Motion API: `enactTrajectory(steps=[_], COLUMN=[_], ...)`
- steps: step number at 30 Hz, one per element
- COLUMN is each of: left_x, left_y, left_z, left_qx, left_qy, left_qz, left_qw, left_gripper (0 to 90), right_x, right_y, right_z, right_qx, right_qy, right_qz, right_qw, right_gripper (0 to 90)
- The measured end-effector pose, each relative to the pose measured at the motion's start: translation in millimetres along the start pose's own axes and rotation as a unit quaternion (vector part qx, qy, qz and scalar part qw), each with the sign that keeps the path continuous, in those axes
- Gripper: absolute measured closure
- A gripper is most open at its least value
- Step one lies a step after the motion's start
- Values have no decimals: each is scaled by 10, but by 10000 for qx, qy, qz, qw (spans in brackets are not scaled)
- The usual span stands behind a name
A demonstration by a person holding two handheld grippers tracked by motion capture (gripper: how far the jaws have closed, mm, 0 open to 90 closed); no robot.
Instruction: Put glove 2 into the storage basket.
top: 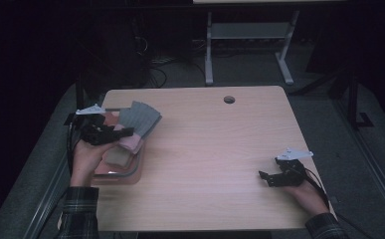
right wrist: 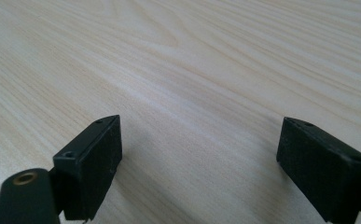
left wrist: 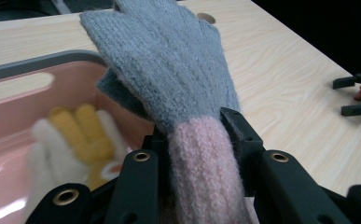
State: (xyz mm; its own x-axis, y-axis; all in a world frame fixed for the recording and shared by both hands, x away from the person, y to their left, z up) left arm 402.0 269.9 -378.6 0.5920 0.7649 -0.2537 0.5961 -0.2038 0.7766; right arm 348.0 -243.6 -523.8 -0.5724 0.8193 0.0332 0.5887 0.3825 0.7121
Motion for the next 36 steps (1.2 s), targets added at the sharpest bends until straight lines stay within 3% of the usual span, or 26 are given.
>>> enactTrajectory(steps=[12,20,29,36], left_x=[312,386,458,461], left_y=[-158,-235,-343,-399], left_z=[-194,-179,-47,29], left_qx=[98,189,511,606], left_qy=[520,575,793,687], left_qz=[-248,-341,-331,-457], left_qw=[9983,9976,9950,9947], left_gripper=[685,684,682,679], right_x=[0,0,-1,0], right_y=[0,0,0,0], right_z=[1,0,0,0], right_qx=[-3,0,1,-1], right_qy=[-2,0,-1,-1], right_qz=[-1,-1,-2,-2], right_qw=[10000,10000,10000,10000], right_gripper=[136,136,136,137])
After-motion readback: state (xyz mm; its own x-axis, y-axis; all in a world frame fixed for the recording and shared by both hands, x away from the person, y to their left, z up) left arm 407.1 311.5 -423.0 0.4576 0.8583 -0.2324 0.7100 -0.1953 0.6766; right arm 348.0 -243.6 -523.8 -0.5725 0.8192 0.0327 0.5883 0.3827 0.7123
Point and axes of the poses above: each handheld gripper's, and its own axes: z roughly forward along the jaws, y roughly out of its top, x roughly to its left, the point moved 6 cm from there along z, roughly forward along the jaws, and after that the axes turned 1 degree about x, right-handed, at the moved point
